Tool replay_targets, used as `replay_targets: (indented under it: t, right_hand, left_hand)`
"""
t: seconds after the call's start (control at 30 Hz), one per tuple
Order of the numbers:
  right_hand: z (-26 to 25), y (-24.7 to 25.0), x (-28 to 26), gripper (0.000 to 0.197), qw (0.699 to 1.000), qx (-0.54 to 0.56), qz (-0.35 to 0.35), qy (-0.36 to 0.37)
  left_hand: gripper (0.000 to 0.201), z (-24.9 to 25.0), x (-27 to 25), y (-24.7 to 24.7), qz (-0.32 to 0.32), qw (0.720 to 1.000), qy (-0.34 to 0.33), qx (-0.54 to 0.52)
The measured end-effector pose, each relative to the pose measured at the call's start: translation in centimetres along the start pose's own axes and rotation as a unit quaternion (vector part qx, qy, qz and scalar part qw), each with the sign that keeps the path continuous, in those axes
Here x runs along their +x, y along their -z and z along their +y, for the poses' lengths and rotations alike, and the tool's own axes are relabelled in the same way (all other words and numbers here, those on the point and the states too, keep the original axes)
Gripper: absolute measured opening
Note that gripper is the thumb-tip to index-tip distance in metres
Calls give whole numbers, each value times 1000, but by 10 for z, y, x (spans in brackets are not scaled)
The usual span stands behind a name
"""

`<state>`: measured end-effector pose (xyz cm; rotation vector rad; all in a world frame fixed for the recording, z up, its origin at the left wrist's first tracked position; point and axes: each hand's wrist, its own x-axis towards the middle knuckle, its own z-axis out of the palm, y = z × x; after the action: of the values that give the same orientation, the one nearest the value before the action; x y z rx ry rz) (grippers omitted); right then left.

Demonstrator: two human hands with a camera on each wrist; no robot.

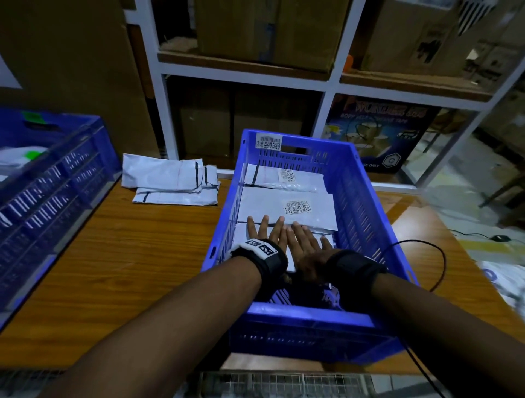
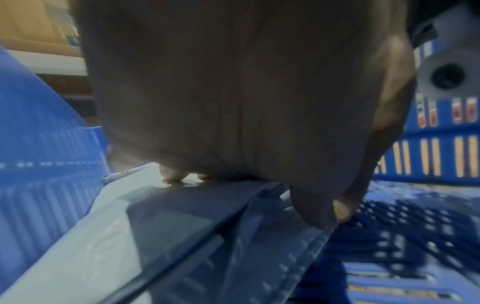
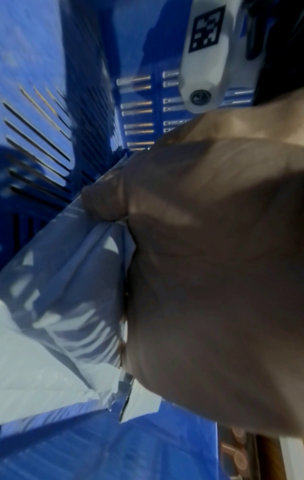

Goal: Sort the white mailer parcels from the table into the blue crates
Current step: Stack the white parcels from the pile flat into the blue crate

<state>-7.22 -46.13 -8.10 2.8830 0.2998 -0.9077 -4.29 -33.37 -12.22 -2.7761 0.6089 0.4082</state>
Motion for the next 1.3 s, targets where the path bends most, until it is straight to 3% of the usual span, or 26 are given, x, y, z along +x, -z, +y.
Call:
replay_targets:
  t: [0.3, 0.67, 0.9, 1.23, 1.3]
  right_hand:
    - [2, 14, -9, 117, 1000, -26, -2, 1]
    - [7, 8, -7, 114, 999, -27, 3, -30]
    - [8, 15, -14, 116, 999, -28, 8, -31]
    - [11, 25, -27, 114, 999, -47, 14, -15]
    - [8, 34, -34, 121, 998, -58, 21, -11]
  left_hand:
    - [104, -3, -6, 12, 19, 1000, 6, -15]
    - [115, -7, -6, 24, -1, 1000, 13, -24]
    - [92, -7, -12, 34, 8, 998, 35, -52]
    - [154, -11, -17, 46, -28, 998, 33, -37]
    - [154, -9, -21, 56, -37, 998, 37, -37]
